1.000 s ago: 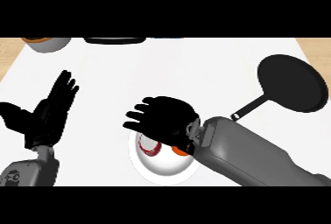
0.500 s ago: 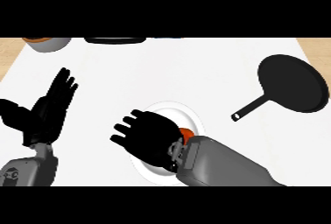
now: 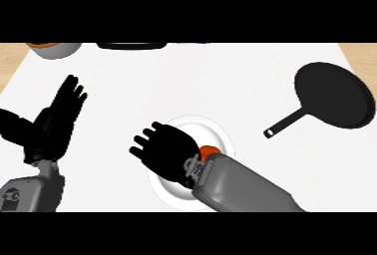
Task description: Pick the can from the plate and place it in the pan
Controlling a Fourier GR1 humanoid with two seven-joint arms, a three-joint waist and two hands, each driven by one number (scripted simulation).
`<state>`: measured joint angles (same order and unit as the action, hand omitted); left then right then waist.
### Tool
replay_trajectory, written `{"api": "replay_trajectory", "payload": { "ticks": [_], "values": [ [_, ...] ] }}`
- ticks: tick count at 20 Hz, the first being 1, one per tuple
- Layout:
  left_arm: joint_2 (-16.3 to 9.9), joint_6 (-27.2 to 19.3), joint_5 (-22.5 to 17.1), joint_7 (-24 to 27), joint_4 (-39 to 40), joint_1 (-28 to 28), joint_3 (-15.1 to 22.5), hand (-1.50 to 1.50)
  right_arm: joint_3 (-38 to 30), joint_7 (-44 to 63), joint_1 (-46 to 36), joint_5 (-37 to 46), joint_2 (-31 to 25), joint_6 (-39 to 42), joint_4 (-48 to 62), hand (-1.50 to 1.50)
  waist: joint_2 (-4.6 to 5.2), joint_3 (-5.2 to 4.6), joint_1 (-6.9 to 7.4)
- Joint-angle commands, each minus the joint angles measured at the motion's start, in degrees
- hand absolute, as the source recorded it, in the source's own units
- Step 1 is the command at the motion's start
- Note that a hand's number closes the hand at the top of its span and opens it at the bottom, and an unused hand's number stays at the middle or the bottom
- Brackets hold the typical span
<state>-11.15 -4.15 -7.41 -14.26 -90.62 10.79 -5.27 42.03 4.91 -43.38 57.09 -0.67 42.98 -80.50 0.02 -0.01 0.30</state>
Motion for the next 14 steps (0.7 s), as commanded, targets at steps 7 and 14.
{"api": "replay_trajectory", "payload": {
  "ticks": [7,14],
  "values": [
    [1.0,2.0,1.0,4.4,0.6,-3.9,-0.1,0.0,4.3,-0.7,0.9,1.2,0.7,-4.5,6.8,-1.5,0.03,-0.01,0.27],
    [2.0,-0.1,1.6,-1.3,-1.9,0.0,0.8,0.0,4.4,-2.4,-2.0,-2.7,0.7,-13.0,14.7,-1.5,0.04,0.01,0.58]
  ]
}}
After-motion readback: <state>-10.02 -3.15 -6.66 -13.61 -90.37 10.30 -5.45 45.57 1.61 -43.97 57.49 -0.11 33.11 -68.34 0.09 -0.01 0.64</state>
